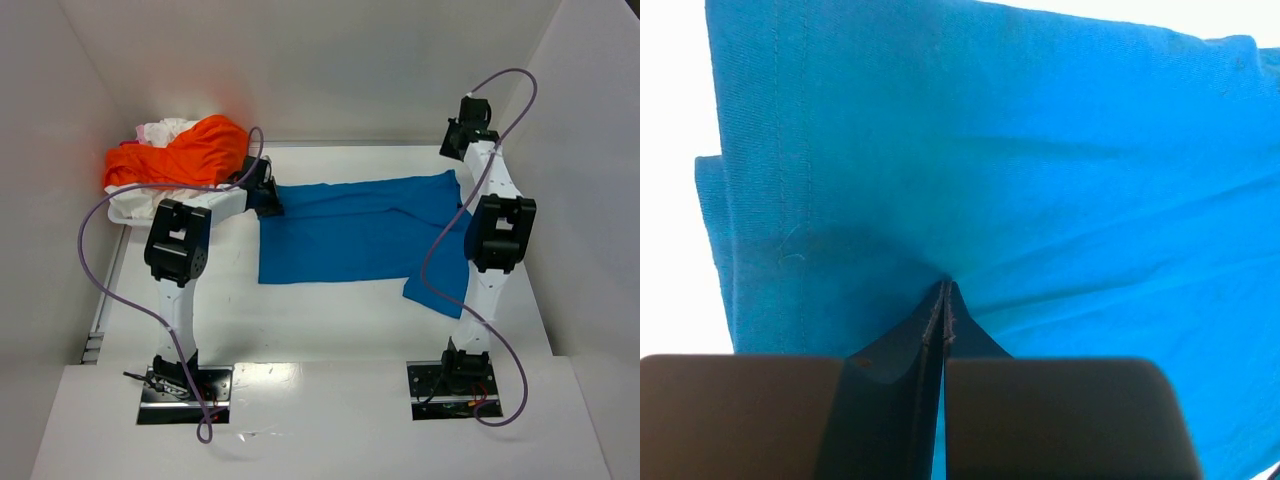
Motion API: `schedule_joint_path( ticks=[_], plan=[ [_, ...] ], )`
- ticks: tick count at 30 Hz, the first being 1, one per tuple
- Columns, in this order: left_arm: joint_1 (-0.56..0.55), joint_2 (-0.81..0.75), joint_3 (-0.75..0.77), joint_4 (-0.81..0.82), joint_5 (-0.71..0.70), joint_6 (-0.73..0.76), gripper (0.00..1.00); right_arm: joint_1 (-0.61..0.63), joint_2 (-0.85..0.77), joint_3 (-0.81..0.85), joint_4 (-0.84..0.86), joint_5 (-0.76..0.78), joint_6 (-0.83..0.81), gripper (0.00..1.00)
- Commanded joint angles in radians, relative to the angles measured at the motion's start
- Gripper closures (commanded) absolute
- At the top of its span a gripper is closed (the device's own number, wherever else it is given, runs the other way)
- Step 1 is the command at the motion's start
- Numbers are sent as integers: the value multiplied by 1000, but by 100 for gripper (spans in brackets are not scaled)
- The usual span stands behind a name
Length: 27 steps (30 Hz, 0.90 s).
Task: Fold and stack the t-shirts
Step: Fold the flattened tshirt in 1/3 of the way
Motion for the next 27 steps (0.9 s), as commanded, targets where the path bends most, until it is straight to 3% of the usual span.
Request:
schedule_joint_path(
  ticks=[1, 27],
  plan=[
    [14, -35, -2, -36, -1, 28, 95, -8, 55, -61, 14, 13, -6, 95],
    [51, -54, -40, -65, 8, 37, 94, -88, 254, 36, -38, 64, 3, 95]
  ],
)
